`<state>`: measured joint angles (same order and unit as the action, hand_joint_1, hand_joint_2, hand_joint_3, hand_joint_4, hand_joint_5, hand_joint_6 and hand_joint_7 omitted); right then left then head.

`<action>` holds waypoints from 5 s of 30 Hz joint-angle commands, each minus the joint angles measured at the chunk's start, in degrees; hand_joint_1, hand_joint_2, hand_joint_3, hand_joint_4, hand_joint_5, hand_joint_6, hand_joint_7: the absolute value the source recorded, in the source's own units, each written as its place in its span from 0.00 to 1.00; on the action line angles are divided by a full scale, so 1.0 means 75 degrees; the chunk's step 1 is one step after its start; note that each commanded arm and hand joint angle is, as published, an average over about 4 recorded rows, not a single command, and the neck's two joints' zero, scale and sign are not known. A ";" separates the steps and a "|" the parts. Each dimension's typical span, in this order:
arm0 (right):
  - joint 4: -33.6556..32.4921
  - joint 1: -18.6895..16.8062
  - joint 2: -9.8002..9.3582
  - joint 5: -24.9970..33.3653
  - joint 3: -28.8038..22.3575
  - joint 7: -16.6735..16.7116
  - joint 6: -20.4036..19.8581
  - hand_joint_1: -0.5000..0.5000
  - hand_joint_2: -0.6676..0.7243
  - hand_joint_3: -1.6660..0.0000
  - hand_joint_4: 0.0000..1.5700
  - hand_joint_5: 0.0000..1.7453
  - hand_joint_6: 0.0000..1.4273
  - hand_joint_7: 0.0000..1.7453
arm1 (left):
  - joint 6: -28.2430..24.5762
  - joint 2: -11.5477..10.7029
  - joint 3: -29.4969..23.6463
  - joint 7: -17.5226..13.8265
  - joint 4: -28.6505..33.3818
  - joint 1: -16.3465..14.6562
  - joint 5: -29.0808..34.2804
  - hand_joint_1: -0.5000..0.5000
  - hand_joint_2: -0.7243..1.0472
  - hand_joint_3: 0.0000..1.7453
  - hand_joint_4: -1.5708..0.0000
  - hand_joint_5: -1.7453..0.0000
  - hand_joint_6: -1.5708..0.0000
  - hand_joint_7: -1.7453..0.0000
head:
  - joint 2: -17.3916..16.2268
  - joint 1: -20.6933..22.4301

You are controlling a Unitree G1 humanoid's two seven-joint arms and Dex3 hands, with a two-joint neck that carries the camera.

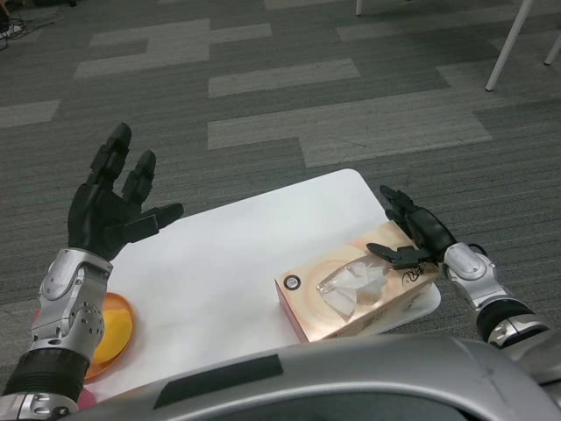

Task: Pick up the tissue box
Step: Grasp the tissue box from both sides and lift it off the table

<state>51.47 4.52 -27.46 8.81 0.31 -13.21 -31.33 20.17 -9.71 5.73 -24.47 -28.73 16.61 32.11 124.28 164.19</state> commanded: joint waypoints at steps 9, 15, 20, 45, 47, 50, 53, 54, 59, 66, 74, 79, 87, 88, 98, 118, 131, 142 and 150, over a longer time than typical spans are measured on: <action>0.0373 0.0675 0.0330 -0.0017 0.0431 0.0179 -0.0077 0.17 0.09 0.60 0.00 0.01 0.00 0.00 | 0.0074 -0.0096 0.0009 -0.0019 0.0034 -0.0047 0.0054 1.00 1.00 0.10 1.00 1.00 1.00 1.00 | -0.0022 0.0195; 0.0558 0.0933 0.0409 -0.0064 0.0709 0.0475 -0.0083 0.20 0.09 0.61 0.00 0.06 0.00 0.00 | 0.0088 -0.0099 0.0018 -0.0019 0.0040 -0.0047 0.0054 1.00 1.00 0.10 1.00 1.00 1.00 1.00 | -0.0042 0.0339; 0.0637 0.1143 0.0447 -0.0055 0.1066 0.0827 -0.0103 0.21 0.09 0.61 0.00 0.06 0.00 0.00 | 0.0088 -0.0099 0.0033 -0.0019 0.0028 -0.0041 0.0054 1.00 1.00 0.10 1.00 1.00 1.00 1.00 | -0.0060 0.0368; 0.0048 0.1401 0.0268 0.0197 0.0715 0.1717 -0.0587 0.20 0.09 0.62 0.00 0.06 0.00 0.00 | 0.0085 -0.0111 0.0173 -0.0019 0.0037 -0.0047 0.0054 1.00 1.00 0.10 1.00 1.00 1.00 1.00 | -0.0073 0.0685; -0.0128 0.1170 0.0163 0.0217 0.0419 0.1674 -0.0601 0.20 0.09 0.62 0.00 0.06 0.00 0.00 | 0.0080 -0.0111 0.0203 -0.0019 0.0034 -0.0047 0.0054 1.00 1.00 0.10 1.00 1.00 1.00 1.00 | -0.0082 0.0682; -0.0359 0.0856 0.0002 0.0299 0.0029 0.1627 -0.0604 0.18 0.09 0.62 0.00 0.06 0.00 0.00 | 0.0077 -0.0114 0.0264 -0.0019 0.0022 -0.0044 0.0057 1.00 1.00 0.10 1.00 1.00 1.00 1.00 | -0.0090 0.0697; -0.0517 0.0610 -0.0148 0.0384 -0.0217 0.1609 -0.0604 0.20 0.09 0.62 0.00 0.06 0.00 0.00 | 0.0077 -0.0123 0.0343 -0.0019 0.0011 -0.0029 0.0066 1.00 1.00 0.10 0.99 1.00 1.00 1.00 | -0.0138 0.0752; -0.0558 0.0534 -0.0195 0.0405 -0.0270 0.1589 -0.0601 0.21 0.09 0.62 0.00 0.06 0.00 0.00 | 0.0074 -0.0126 0.0381 -0.0019 0.0011 -0.0026 0.0069 1.00 1.00 0.10 0.98 1.00 1.00 1.00 | -0.0158 0.0781; -0.0678 0.0103 -0.0444 0.0493 -0.0451 0.1351 -0.0593 0.21 0.09 0.57 0.00 0.07 0.00 0.00 | 0.0018 -0.0258 0.0833 -0.0036 -0.0051 -0.0023 0.0104 1.00 1.00 0.10 0.98 1.00 1.00 1.00 | -0.0232 0.0872; -0.0693 -0.0330 -0.0704 0.0525 -0.0475 0.1006 -0.0578 0.21 0.09 0.57 0.00 0.06 0.00 0.00 | -0.0436 -0.0671 0.1949 -0.0142 -0.0095 0.0012 0.0423 1.00 1.00 0.10 0.98 1.00 1.00 1.00 | -0.0304 0.0895; -0.1024 -0.1036 -0.1320 0.0539 -0.0293 0.0806 -0.0549 0.21 0.09 0.57 0.00 0.06 0.00 0.00 | -0.0861 -0.1051 0.2883 -0.0277 -0.0121 0.0261 0.0842 1.00 1.00 0.10 0.98 1.00 1.00 1.00 | -0.0286 0.0747; -0.1373 -0.1487 -0.1823 0.0595 0.0029 0.0789 -0.0499 0.24 0.16 0.65 0.00 0.06 0.00 0.00 | -0.0861 -0.1084 0.2933 -0.0271 -0.0177 0.0346 0.0863 1.00 1.00 0.10 0.98 1.00 1.00 1.00 | -0.0331 0.0698; -0.1499 -0.1807 -0.2497 0.0586 0.0665 0.0631 -0.0516 0.25 0.28 0.80 0.00 0.06 0.00 0.00 | -0.0878 -0.1224 0.3150 -0.0285 -0.0397 0.0451 0.1006 1.00 1.00 0.10 0.98 1.00 1.00 1.00 | -0.0404 0.0651; -0.1510 -0.1816 -0.2541 0.0586 0.0776 0.0601 -0.0519 0.24 0.28 0.81 0.00 0.06 0.00 0.00 | -0.0893 -0.1262 0.3188 -0.0294 -0.0414 0.0457 0.1036 1.00 1.00 0.10 0.98 1.00 1.00 1.00 | -0.0404 0.0655; -0.1590 -0.1816 -0.2667 0.0560 0.1772 0.0449 -0.0511 0.21 0.27 0.81 0.00 0.06 0.00 0.00 | -0.1259 -0.1892 0.3947 -0.0523 -0.0423 0.0694 0.1332 1.00 1.00 0.10 0.98 1.00 1.00 1.00 | -0.0422 0.0555; -0.1033 -0.0913 -0.1214 0.0314 0.2596 -0.0125 -0.0528 0.29 0.24 0.76 0.00 0.06 0.00 0.00 | -0.1271 -0.1881 0.3994 -0.0546 -0.0423 0.0662 0.1332 1.00 1.00 0.10 0.98 1.00 1.00 1.00 | -0.0504 0.0622; -0.0652 -0.0606 -0.0725 0.0156 0.2472 -0.0196 -0.0549 0.29 0.23 0.76 0.00 0.06 0.00 0.00 | -0.1271 -0.1878 0.3956 -0.0546 -0.0435 0.0586 0.1332 1.00 1.00 0.10 0.98 1.00 1.00 1.00 | -0.0523 0.0749; -0.0154 -0.0316 -0.0206 0.0167 0.1980 -0.0155 -0.0581 0.33 0.18 0.76 0.00 0.06 0.00 0.00 | -0.1271 -0.1834 0.3935 -0.0546 -0.0435 0.0574 0.1332 1.00 1.00 0.10 0.98 1.00 1.00 1.00 | -0.0553 0.0874; 0.0168 -0.0108 -0.0095 0.0214 0.1766 -0.0037 -0.0628 0.35 0.18 0.76 0.00 0.06 0.00 0.00 | -0.1271 -0.1799 0.3912 -0.0546 -0.0446 0.0595 0.1332 1.00 1.00 0.10 0.98 1.00 1.00 1.00 | -0.0558 0.0921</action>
<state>51.80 2.62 -28.86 10.18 14.17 -13.91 -36.41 10.79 -23.03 35.58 -28.42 -31.65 21.22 41.72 120.11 171.06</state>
